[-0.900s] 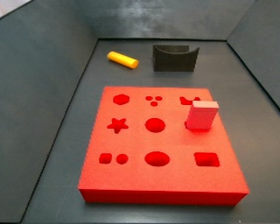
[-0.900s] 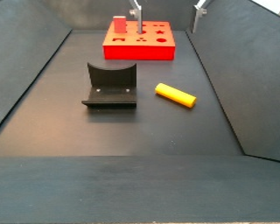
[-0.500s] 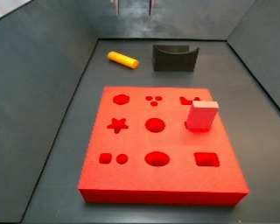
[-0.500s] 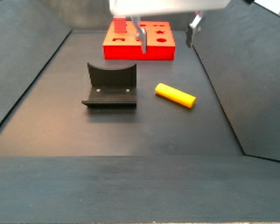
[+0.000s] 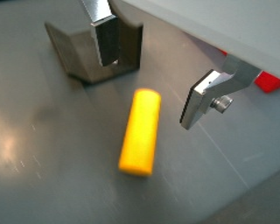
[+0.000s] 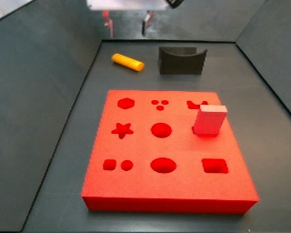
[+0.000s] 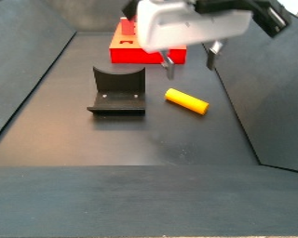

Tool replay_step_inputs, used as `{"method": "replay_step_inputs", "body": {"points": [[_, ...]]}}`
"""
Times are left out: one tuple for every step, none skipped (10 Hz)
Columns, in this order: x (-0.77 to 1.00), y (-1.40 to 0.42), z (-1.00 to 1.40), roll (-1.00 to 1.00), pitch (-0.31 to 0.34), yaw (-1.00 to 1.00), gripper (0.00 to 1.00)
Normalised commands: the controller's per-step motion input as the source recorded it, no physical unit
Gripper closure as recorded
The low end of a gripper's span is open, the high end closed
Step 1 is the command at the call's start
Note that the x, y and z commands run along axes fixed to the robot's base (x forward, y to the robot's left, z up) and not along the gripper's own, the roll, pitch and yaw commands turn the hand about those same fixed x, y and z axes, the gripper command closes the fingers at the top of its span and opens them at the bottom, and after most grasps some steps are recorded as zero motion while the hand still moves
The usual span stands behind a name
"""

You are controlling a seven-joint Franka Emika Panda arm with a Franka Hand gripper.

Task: Pick up the oval object. Move up. Place the oval object on the fixture. Regrasp the oval object. Move to above the board. Insert the oval object.
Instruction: Pick up the oval object.

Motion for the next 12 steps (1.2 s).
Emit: {"method": "replay_step_inputs", "body": {"points": [[0.0, -0.01, -0.77, -0.16, -0.043, 0.25, 0.0], [0.04, -0.08, -0.79, -0.14, -0.071, 0.17, 0.0], [0.14, 0.0, -0.77, -0.18, -0.044, 0.09, 0.0], [0.24, 0.0, -0.74, -0.18, 0.0, 0.05, 0.0], [0.21, 0.0, -0.69, -0.14, 0.0, 0.05, 0.0], [0.15, 0.0, -0.65, -0.16, 0.0, 0.03, 0.0], [0.21, 0.0, -0.62, -0.17, 0.0, 0.0, 0.0], [0.15, 0.0, -0.49, -0.22, 0.0, 0.0, 0.0], [0.01, 0.0, -0.36, -0.21, 0.0, 0.0, 0.0], [0.0, 0.0, -0.43, -0.27, -0.009, 0.0, 0.0], [0.0, 0.01, -0.42, -0.32, -0.003, 0.0, 0.0], [-0.04, 0.01, -0.16, -0.31, -0.034, 0.0, 0.0]]}}
